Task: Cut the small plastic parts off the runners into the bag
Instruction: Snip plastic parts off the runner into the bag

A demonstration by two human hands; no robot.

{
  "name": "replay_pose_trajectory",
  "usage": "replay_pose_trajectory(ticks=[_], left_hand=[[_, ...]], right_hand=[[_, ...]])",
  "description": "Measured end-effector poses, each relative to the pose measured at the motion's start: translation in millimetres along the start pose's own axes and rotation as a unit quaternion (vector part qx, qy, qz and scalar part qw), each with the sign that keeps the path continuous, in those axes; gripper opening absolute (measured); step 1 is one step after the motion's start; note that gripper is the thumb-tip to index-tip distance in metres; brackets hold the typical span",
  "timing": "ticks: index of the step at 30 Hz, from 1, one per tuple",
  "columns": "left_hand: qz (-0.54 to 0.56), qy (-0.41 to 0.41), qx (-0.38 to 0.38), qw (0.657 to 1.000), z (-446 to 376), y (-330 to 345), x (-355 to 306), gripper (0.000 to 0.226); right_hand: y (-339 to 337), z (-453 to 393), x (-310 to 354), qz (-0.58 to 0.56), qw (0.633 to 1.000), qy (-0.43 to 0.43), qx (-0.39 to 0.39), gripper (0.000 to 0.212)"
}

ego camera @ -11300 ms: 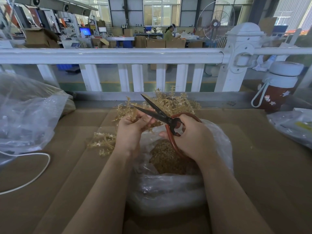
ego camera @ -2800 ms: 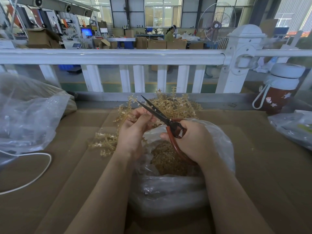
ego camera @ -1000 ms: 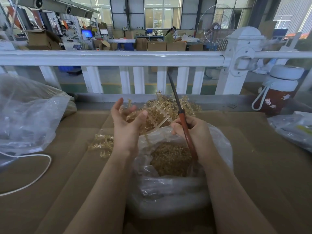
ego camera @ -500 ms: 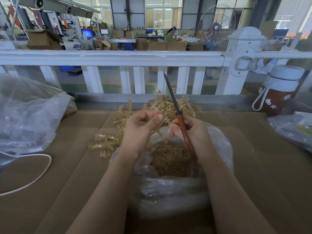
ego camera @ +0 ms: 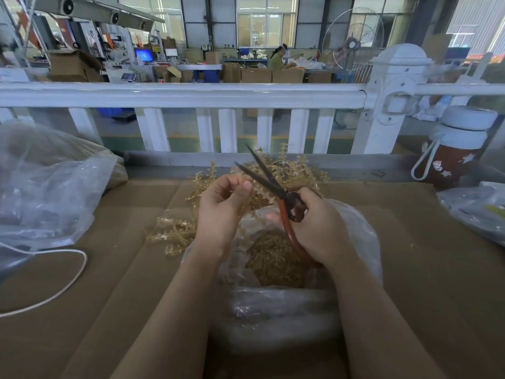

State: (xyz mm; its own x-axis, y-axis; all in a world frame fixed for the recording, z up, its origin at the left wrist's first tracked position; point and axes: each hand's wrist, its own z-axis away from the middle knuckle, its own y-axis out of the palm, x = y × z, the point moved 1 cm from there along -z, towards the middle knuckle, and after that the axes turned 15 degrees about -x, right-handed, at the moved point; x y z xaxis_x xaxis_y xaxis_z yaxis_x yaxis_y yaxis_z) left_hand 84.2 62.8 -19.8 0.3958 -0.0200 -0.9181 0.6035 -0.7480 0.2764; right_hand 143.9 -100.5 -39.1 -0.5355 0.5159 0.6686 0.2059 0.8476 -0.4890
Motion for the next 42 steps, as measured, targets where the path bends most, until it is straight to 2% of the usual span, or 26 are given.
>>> replay_pose_trajectory(ticks=[7,13,18,23,30,31,35,39,42], left_hand=[[-0.055,0.025,-0.016,0.998,-1.3,0.3,2.9,0.025],[-0.054,0.047,0.007,0.997,-1.1,0.0,3.0,0.010],[-0.027,0.048,0.022,0.998,-3.0,0.4,4.7,0.015],[-0.001,0.027,0.033,0.999,-0.4,1.1,2.2,0.010],[0.017,-0.005,0.031,0.999,-0.7,1.1,0.7,0.043],[0.012,-0.003,0.032,0.999,0.1,1.0,0.7,0.041],[0.009,0.004,0.052,0.999,2.5,1.9,0.7,0.008],[0.007,0.005,0.059,0.998,2.4,1.3,-0.3,0.007],[0.012,0.007,0.032,0.999,2.6,1.5,-1.8,0.009]], right_hand=[[-0.5,1.5,1.0,0.067,0.996,-0.061,-0.002,0.045],[-1.7,2.1,2.1,0.092,0.993,-0.066,-0.020,0.046],[-0.9,1.1,0.3,0.099,0.993,-0.064,-0.022,0.049],[-1.8,1.4,0.9,0.100,0.993,-0.061,-0.023,0.048],[-0.6,1.5,-1.8,0.085,0.995,-0.046,-0.026,0.050],[-0.5,1.3,-2.1,0.086,0.995,-0.045,-0.023,0.050],[-0.8,0.5,-2.2,0.091,0.994,-0.051,-0.024,0.054],[-1.8,0.9,-1.1,0.093,0.994,-0.051,-0.030,0.054],[-2.5,0.9,-0.3,0.087,0.994,-0.050,-0.035,0.053]])
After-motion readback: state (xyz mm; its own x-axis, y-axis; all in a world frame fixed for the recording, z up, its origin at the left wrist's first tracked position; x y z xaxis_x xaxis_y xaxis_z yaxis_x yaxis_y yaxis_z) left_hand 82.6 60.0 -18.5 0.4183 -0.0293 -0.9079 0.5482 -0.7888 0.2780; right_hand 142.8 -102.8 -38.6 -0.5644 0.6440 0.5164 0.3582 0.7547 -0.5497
